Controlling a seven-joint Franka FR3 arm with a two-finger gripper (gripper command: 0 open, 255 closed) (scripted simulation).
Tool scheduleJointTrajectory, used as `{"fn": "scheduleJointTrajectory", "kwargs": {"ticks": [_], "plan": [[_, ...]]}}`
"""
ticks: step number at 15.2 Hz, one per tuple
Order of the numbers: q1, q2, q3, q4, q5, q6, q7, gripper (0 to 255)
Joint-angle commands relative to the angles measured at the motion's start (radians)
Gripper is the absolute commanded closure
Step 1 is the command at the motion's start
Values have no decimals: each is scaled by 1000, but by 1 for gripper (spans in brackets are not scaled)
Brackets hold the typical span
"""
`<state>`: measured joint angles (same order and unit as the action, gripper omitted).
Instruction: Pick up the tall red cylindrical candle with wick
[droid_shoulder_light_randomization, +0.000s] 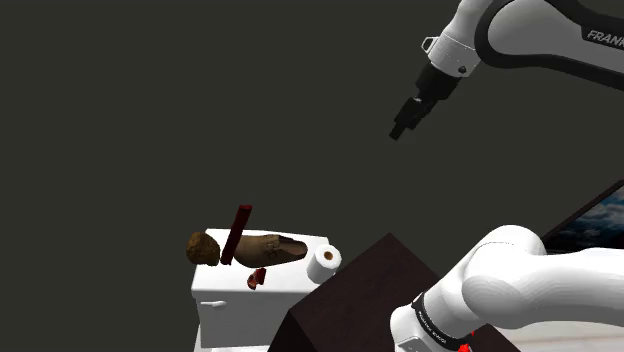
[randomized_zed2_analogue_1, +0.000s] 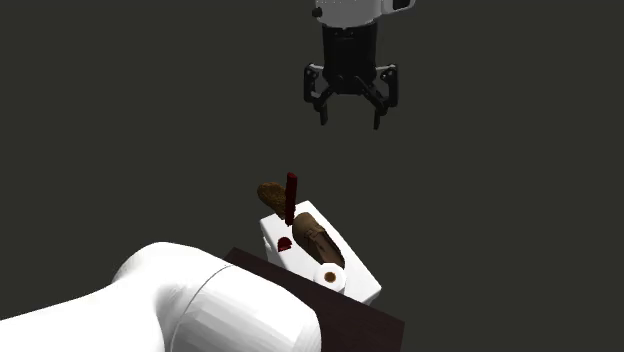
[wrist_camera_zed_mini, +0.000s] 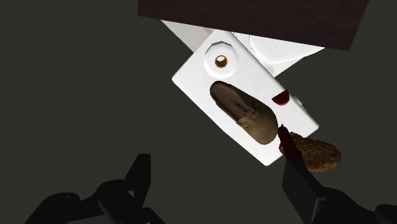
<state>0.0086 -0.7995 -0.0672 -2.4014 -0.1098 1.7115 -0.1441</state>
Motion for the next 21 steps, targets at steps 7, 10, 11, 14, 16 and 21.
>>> {"fn": "scheduleJointTrajectory", "kwargs": {"ticks": [7, 10, 11, 14, 16, 21], "plan": [[45, 167, 18, -23, 41, 153, 9, 0], [68, 261, 27, -20, 62, 226, 9, 0], [75, 293, 30, -17, 69, 250, 9, 0], [97, 394, 40, -1, 91, 317, 6, 0], [112, 463, 47, 16, 106, 358, 3, 0], [145, 639, 68, 75, 143, 448, -9, 0]]}}
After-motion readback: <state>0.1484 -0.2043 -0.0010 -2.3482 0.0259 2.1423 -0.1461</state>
